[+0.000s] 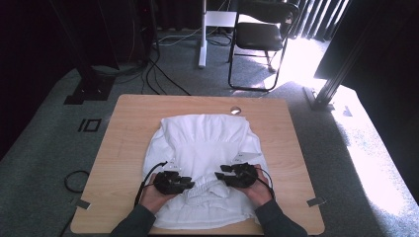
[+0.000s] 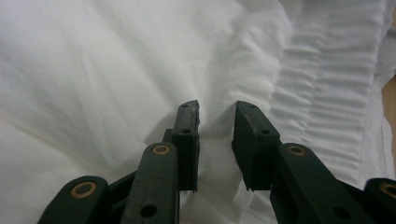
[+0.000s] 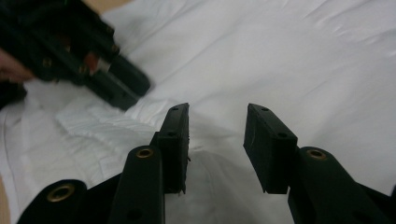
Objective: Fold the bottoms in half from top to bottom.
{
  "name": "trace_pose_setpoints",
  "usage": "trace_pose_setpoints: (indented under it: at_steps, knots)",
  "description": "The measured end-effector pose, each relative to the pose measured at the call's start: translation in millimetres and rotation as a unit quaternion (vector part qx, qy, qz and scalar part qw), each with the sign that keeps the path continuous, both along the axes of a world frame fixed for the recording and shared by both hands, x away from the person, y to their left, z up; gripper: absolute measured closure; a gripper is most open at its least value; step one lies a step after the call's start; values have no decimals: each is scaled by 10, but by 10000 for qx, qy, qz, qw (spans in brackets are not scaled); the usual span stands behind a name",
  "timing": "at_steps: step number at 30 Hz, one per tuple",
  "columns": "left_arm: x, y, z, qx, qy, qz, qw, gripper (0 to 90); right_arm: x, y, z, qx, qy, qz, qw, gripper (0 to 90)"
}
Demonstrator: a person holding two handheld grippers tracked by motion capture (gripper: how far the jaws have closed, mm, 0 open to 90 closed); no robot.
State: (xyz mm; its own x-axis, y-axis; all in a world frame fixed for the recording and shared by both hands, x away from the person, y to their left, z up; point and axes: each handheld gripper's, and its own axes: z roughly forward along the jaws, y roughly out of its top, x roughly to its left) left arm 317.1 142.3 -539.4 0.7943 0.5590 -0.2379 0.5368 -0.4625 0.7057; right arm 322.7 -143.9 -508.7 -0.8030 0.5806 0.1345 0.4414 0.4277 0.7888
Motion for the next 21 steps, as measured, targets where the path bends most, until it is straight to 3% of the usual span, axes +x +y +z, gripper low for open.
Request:
trace_pose_setpoints:
  at_steps: [4,7,11,14,18,21]
  knots:
    - [-9,44,-2,-119,14,41,9999,708,-92,16,-226,-414,333,318,9981,631]
    - [19,78,90,-77,-187,168,9997,662,-92,-37,-281,-359,482,358,9976,633]
    - [176,177,294,-147,-450,452,9979,638,-12,-104,-117,-233,195,117,9995,587]
    - [367,230,436,-144,-619,674,9957,606,160,-171,22,-142,-31,-262,9996,547]
    - [665,239,547,-66,-885,1020,9908,587,509,-233,112,-119,-221,-639,9976,526]
    - [934,223,516,-106,-830,1221,9890,588,791,-233,100,-139,-349,-877,9954,525]
